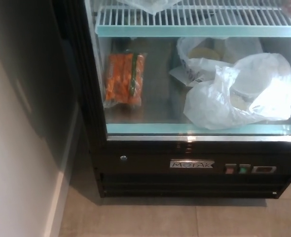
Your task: The robot stands in front of a refrigerator with an opened door and closes the door by swing its right hand at the door
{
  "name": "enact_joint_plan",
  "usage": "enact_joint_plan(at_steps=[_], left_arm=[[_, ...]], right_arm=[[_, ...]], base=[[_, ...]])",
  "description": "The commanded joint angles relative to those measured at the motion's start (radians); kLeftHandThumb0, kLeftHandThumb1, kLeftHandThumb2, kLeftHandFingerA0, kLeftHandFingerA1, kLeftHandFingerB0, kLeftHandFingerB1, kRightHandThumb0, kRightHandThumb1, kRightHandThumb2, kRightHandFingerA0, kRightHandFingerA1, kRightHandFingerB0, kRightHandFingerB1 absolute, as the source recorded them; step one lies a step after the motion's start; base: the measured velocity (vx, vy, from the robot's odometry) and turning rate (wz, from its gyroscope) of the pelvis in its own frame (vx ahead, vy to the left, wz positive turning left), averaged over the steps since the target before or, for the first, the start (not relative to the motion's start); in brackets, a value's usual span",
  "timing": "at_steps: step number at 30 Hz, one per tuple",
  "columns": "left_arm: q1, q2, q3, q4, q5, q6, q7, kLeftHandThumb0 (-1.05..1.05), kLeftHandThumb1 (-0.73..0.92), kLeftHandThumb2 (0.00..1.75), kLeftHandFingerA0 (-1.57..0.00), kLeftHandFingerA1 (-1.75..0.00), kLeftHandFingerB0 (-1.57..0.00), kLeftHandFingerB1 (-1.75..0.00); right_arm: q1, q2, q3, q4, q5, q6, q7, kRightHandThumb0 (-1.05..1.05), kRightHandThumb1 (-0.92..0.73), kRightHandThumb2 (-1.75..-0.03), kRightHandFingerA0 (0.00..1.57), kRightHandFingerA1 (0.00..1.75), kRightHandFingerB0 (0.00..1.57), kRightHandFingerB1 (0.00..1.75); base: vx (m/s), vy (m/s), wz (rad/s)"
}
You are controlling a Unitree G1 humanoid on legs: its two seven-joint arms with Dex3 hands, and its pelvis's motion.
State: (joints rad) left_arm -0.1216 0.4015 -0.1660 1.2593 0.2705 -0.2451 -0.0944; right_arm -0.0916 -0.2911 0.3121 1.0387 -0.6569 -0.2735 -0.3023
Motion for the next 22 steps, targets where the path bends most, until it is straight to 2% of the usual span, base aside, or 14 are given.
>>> enact_joint_plan(at_steps=[1,3,4,5,8,9,10,12,16,17,22], left_arm=[[0.0,0.027,0.004,0.004,0.006,-0.007,-0.004,-0.5,0.64,0.96,-0.4,-0.54,-0.3,-0.48],[-0.001,0.027,0.0,0.004,0.011,-0.006,0.0,-0.5,0.64,0.96,-0.4,-0.54,-0.3,-0.48],[-0.009,0.026,0.005,0.004,0.006,-0.007,-0.001,-0.46,0.75,0.63,-0.48,-0.39,-0.41,-0.36],[-0.01,0.025,0.007,0.004,0.003,-0.007,-0.001,-0.46,0.74,0.63,-0.5,-0.4,-0.42,-0.36],[-0.004,0.023,0.009,0.006,0.002,-0.01,0.002,-0.46,0.74,0.63,-0.5,-0.4,-0.43,-0.36],[0.002,0.023,0.01,0.007,0.0,-0.013,0.003,-0.46,0.74,0.63,-0.5,-0.4,-0.43,-0.37],[0.005,0.023,0.011,0.008,-0.001,-0.015,0.004,-0.46,0.74,0.63,-0.5,-0.4,-0.43,-0.37],[0.01,0.023,0.013,0.008,-0.002,-0.015,0.003,-0.44,0.76,0.63,-0.53,-0.4,-0.45,-0.37],[-0.028,0.003,-0.019,0.006,0.03,0.008,-0.002,-0.45,0.75,0.63,-0.47,-0.38,-0.42,-0.36],[-0.048,-0.018,-0.034,0.007,0.04,0.011,-0.011,-0.45,0.62,0.95,-0.41,-0.56,-0.3,-0.49],[-0.092,-0.062,-0.069,0.014,0.057,0.016,-0.018,-0.45,0.61,0.95,-0.41,-0.55,-0.31,-0.49]], right_arm=[[-0.024,-0.004,-0.053,0.162,0.059,0.237,-0.042,-0.52,-0.76,-0.64,0.68,0.41,0.65,0.4],[-0.033,-0.009,-0.064,0.191,0.075,0.254,0.008,-0.52,-0.76,-0.64,0.68,0.41,0.65,0.4],[-0.062,-0.017,-0.064,0.227,0.077,0.287,0.069,-0.55,-0.77,-0.64,0.7,0.41,0.67,0.41],[-0.074,-0.02,-0.061,0.243,0.076,0.306,0.102,-0.56,-0.8,-0.64,0.71,0.54,0.73,0.43],[-0.088,-0.025,-0.06,0.28,0.083,0.329,0.192,-0.57,-0.79,-0.65,0.76,0.49,0.67,0.4],[-0.083,-0.023,-0.064,0.286,0.09,0.326,0.213,-0.56,-0.81,-0.65,0.69,0.46,0.62,0.39],[-0.08,-0.021,-0.066,0.291,0.095,0.324,0.225,-0.56,-0.81,-0.65,0.69,0.46,0.62,0.39],[-0.075,-0.015,-0.077,0.296,0.11,0.325,0.232,-0.55,-0.79,-0.65,0.7,0.47,0.62,0.39],[-0.045,-0.033,-0.1,0.29,0.136,0.319,0.223,-0.54,-0.79,-0.65,0.65,0.49,0.6,0.39],[-0.024,-0.055,-0.113,0.287,0.147,0.316,0.221,-0.55,-0.79,-0.64,0.7,0.5,0.61,0.41],[0.02,-0.098,-0.139,0.272,0.17,0.312,0.219,-0.57,-0.8,-0.65,0.69,0.49,0.62,0.4]], base=[[0.0,0.0,0.0],[0.0,0.0,0.0],[0.0,0.0,0.0],[0.0,0.0,0.0],[0.0,0.0,0.0],[0.0,0.0,0.0],[0.0,0.0,0.0],[0.0,0.0,0.0],[0.0,0.0,0.0],[0.0,0.0,0.0],[0.0,0.0,0.0]])
